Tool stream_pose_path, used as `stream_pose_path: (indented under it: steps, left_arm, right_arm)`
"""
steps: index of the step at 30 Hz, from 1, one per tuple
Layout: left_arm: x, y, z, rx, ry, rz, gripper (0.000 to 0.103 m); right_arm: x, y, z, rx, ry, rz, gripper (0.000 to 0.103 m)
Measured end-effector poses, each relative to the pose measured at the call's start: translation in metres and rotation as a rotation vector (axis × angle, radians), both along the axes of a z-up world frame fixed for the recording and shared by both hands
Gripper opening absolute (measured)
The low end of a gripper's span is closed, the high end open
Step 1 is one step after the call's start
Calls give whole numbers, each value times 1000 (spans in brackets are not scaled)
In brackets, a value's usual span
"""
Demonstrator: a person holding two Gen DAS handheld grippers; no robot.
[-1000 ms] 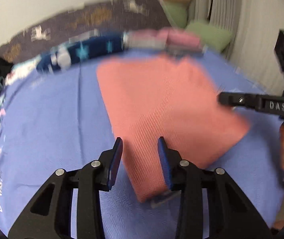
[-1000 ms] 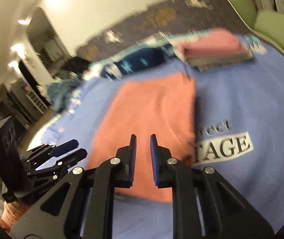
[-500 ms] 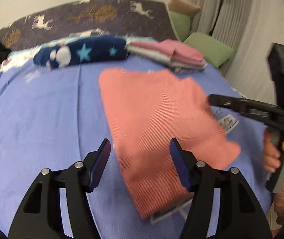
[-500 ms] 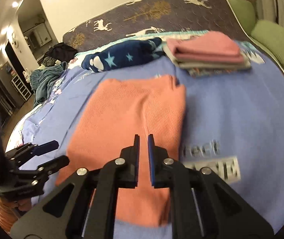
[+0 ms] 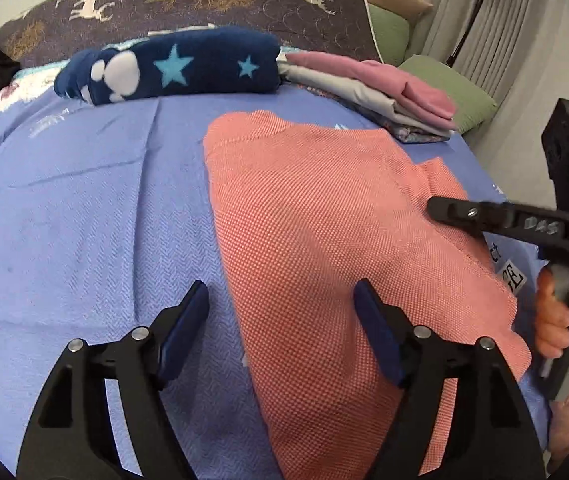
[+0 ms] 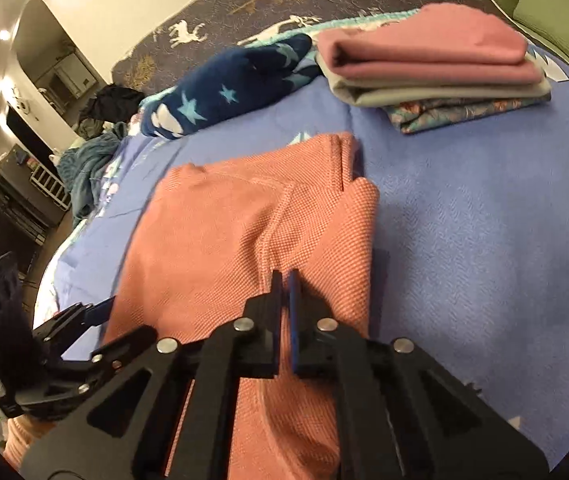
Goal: Fold small clothes
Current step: 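Position both open tools at the coral shirt's edge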
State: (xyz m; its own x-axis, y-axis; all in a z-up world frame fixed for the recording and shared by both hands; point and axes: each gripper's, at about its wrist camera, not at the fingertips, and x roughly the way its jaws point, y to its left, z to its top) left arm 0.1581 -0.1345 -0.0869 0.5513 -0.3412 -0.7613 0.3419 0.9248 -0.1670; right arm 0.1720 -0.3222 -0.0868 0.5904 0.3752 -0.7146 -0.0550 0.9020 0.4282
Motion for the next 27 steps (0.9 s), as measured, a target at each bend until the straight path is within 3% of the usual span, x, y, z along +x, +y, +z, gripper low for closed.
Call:
stream_pose_path:
  steps: [2,3,5,8,12,15,18,20,25,27]
  left_arm:
    - [-3,4,7,-15,-18,-7,77]
    - [-2,7,12,-30,-21,-14,77]
    - [0,11,17,-49,-19,-32,77]
    - [12,19,16,-107,22,-23,77]
    - [28,22,-5,-157,143,-58,77]
    - [26,20,-8,-186,121,-85,88]
    - [25,13,-8,-154,100,-101,89]
    - [23,7,-6,-111,84,-116,89]
    - [12,3,-1,-104,66,-176,89]
    - [10,0,-1,-75,49,-190,89]
  right_arm:
    - [-9,-8,10,44,-18,-7,43]
    - [-14,-13,15,45,-30,-20,46]
    - [-25,-20,26,-10,-62,-30,47]
    - [-31,-28,24,-53,-32,-6,49]
    - [-29,-36,-6,49,102,46,50]
    - [-25,-40,-14,102,105,56,51]
    - [-19,-40,-14,115,115,55,51]
    - [-18,-36,-10,79,113,53,50]
    - [-39,-35,14,-53,49,-3,50]
    - [-43,-33,18,-60,45,17,51]
